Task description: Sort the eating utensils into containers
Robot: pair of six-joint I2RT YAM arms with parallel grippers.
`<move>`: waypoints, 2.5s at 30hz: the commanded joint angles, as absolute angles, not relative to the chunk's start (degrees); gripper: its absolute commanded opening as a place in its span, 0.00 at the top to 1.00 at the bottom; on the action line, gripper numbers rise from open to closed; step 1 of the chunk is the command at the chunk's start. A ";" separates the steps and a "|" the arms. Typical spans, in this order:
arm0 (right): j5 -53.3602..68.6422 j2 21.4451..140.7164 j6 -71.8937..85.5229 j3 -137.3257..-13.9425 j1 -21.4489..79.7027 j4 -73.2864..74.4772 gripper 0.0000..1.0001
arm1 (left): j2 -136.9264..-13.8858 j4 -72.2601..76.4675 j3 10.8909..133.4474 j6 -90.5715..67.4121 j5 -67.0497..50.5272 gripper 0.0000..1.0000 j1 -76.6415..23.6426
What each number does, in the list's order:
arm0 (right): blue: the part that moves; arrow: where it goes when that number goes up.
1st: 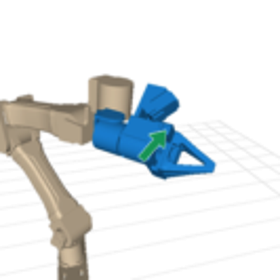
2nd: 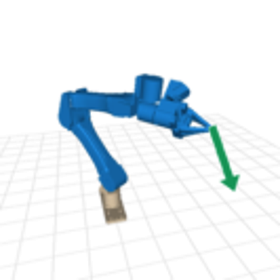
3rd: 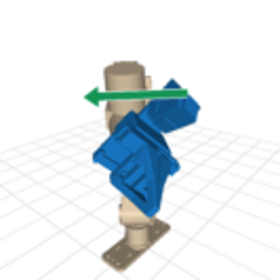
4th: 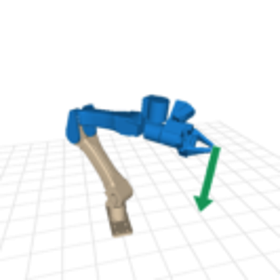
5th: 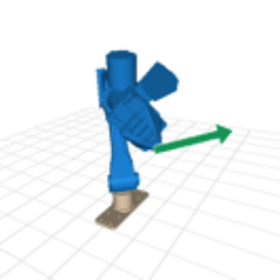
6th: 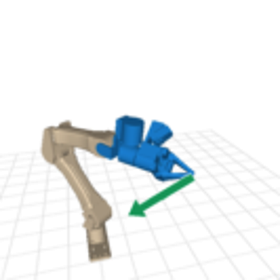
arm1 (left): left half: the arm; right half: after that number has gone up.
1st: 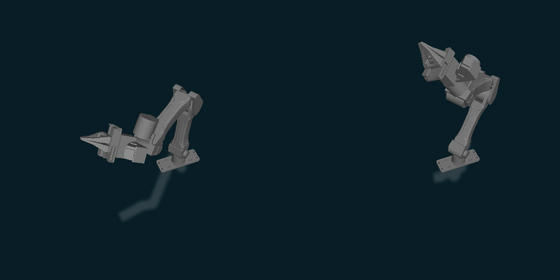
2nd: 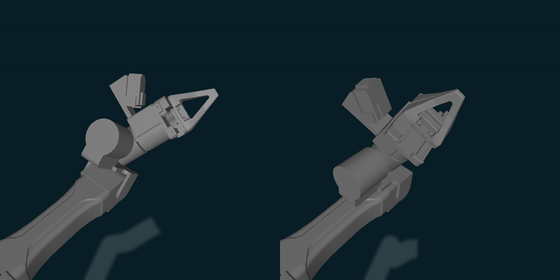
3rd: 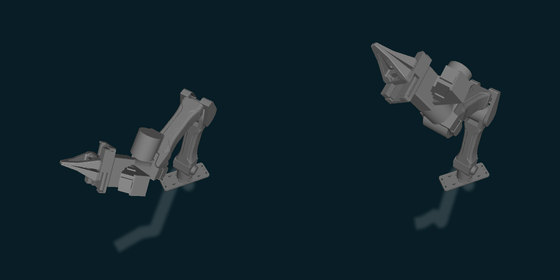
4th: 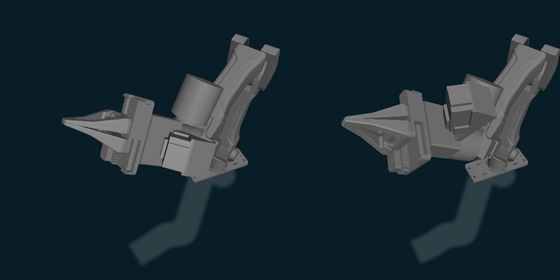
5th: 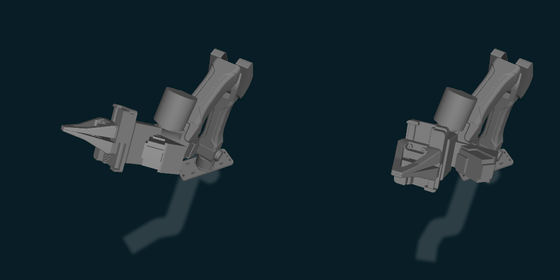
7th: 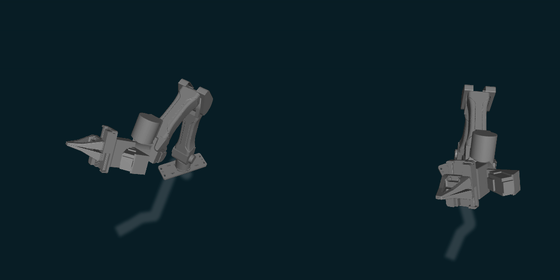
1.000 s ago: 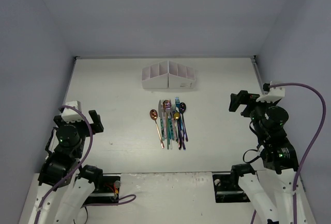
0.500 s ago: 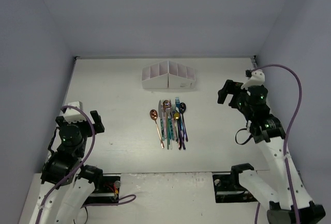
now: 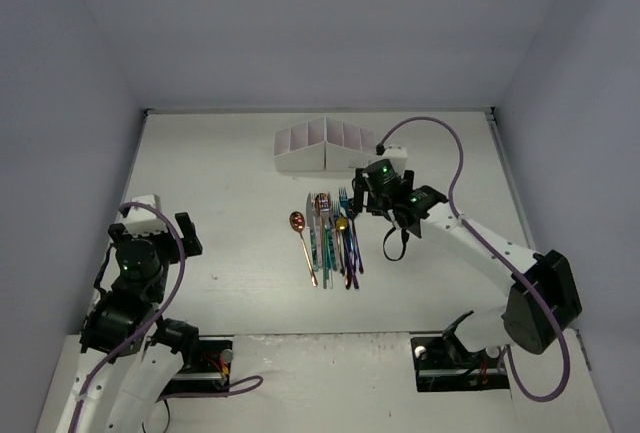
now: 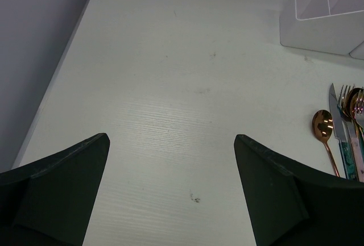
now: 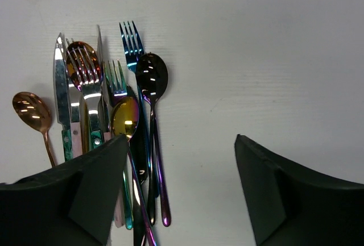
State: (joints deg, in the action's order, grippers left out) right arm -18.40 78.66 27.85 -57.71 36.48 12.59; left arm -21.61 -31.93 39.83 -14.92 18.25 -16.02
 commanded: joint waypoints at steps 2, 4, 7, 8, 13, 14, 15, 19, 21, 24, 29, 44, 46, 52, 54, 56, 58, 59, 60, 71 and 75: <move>-21.40 84.08 32.89 -60.10 38.26 8.54 0.40 | -23.35 -27.07 40.34 -14.77 17.99 0.10 -16.17; -20.37 85.78 33.46 -59.60 38.32 7.38 0.49 | -23.47 -27.07 40.34 -14.77 17.78 0.10 -16.17; -18.97 87.80 33.92 -59.27 38.67 5.73 0.57 | -23.52 -27.01 40.29 -14.80 17.52 0.10 -16.23; -18.62 88.74 34.12 -59.21 38.90 5.34 0.60 | -23.55 -26.96 40.23 -14.77 17.46 0.10 -16.26; -17.71 91.76 35.05 -58.55 39.40 3.81 0.68 | -23.55 -26.89 40.17 -14.77 17.31 0.10 -16.26; -17.52 92.31 35.21 -58.39 39.52 3.46 0.69 | -23.55 -26.87 40.17 -14.79 17.31 0.10 -16.26; -17.40 92.72 35.36 -58.26 39.68 3.12 0.70 | -23.54 -26.81 40.17 -14.84 17.30 0.10 -16.26; -17.49 95.05 35.85 -58.10 40.30 2.49 0.71 | -23.47 -26.81 40.09 -14.77 17.23 0.10 -16.26; -17.93 95.98 36.30 -57.83 40.43 2.28 0.73 | -23.47 -26.89 39.99 -14.77 17.14 0.10 -16.26; -18.33 97.05 36.82 -57.47 40.43 1.95 0.75 | -23.38 -26.89 39.99 -14.77 17.14 0.10 -16.26; -19.54 98.77 37.84 -56.64 40.46 1.36 0.77 | -23.18 -26.92 39.99 -14.77 17.14 0.10 -16.26; -20.65 100.75 38.26 -55.72 40.52 0.62 0.87 | -23.12 -26.89 39.90 -14.77 16.85 0.10 -16.26; -20.79 100.52 38.10 -55.79 40.59 0.62 0.90 | -23.12 -26.83 39.90 -14.77 16.87 0.10 -16.26; -21.44 98.96 37.10 -55.99 40.81 0.62 0.92 | -23.03 -26.81 39.90 -14.77 16.79 0.10 -16.26; -21.38 98.40 36.79 -55.99 40.87 0.62 0.92 | -23.03 -26.74 39.84 -14.77 16.72 0.10 -16.26; -21.37 98.16 36.36 -56.09 40.89 0.55 0.92 | -23.03 -26.72 39.81 -14.77 16.61 0.10 -16.26; -21.65 98.09 36.14 -56.09 40.96 0.62 0.89 | -23.03 -26.72 39.81 -14.77 16.61 0.10 -16.26; -21.86 98.09 35.98 -56.07 40.91 0.62 0.88 | -23.08 -26.72 39.81 -14.77 16.66 0.10 -16.26; -22.09 98.09 35.72 -56.02 40.87 0.62 0.87 | -23.09 -26.75 39.81 -14.74 16.70 0.10 -16.26; -21.97 93.96 31.98 -53.84 40.17 0.67 0.78 | -23.12 -26.67 39.64 -14.77 16.47 0.10 -16.26; -21.80 93.48 31.47 -53.27 39.18 0.70 0.78 | -23.26 -26.57 39.64 -14.77 16.29 0.10 -16.35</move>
